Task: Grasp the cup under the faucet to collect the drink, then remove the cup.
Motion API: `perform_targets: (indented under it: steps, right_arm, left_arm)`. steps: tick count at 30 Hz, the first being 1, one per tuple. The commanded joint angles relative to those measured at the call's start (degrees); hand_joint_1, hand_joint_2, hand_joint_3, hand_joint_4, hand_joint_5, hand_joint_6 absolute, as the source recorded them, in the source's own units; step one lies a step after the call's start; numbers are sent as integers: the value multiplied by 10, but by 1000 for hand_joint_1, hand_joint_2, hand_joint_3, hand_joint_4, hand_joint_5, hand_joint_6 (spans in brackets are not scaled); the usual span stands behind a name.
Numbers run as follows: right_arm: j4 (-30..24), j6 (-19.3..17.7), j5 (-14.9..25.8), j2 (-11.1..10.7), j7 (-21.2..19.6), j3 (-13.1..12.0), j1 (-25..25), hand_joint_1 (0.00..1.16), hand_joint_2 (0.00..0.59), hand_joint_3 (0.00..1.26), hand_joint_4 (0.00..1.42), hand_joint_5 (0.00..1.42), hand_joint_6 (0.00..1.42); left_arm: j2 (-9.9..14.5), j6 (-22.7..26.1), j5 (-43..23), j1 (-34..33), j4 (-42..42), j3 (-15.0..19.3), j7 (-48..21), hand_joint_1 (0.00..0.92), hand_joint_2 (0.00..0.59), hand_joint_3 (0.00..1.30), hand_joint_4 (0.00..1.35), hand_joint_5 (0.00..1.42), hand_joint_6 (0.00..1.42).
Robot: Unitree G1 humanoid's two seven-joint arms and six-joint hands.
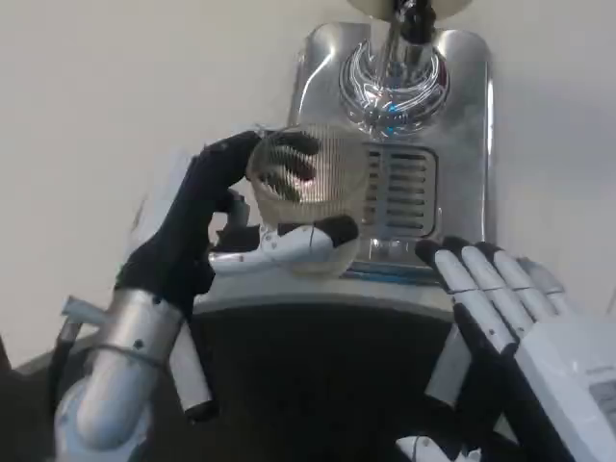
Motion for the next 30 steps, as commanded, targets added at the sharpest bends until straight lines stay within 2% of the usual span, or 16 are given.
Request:
perform_targets:
  steps: [1,4,6,12,14,18,23,28,30]
  right_arm:
    - [-8,4,0,3,-4,-2,6,419,355,46,11,25,48]
    - [-12,6,1,4,-3,-3,8,404,366,46,11,27,48]
    - [-15,8,1,3,-3,-6,11,419,339,46,11,27,48]
    - [-18,11,3,6,-6,-10,20,437,334,46,11,38,48]
    - [-19,11,0,7,-5,-8,23,414,374,46,12,38,48]
    - [-19,11,-2,10,-3,-4,24,391,382,46,9,38,48]
    - [-19,4,7,-10,12,-9,9,389,397,46,2,38,48]
    - [-15,12,12,-14,21,-12,-9,449,347,46,0,38,48]
    - [-13,13,11,-14,23,-10,-14,473,348,57,2,38,48]
  left_arm:
    - [-7,-40,9,-46,56,-10,23,776,112,976,1238,1353,1424]
    - [-9,-62,15,-80,107,-18,31,776,112,978,1238,1353,1424]
    - [-8,-77,19,-97,139,-21,35,776,112,981,1238,1353,1424]
    - [-17,-108,23,-138,216,-29,52,776,113,988,1238,1353,1424]
    - [-24,-117,27,-150,236,-35,61,776,113,989,1238,1353,1424]
    - [-29,-133,36,-174,266,-42,76,776,113,990,1247,1353,1424]
    - [-33,-147,42,-204,302,-44,86,776,113,991,1252,1353,1424]
    - [-36,-164,46,-243,361,-48,96,773,112,991,1252,1353,1424]
    - [-35,-170,49,-255,381,-51,100,771,111,992,1252,1353,1424]
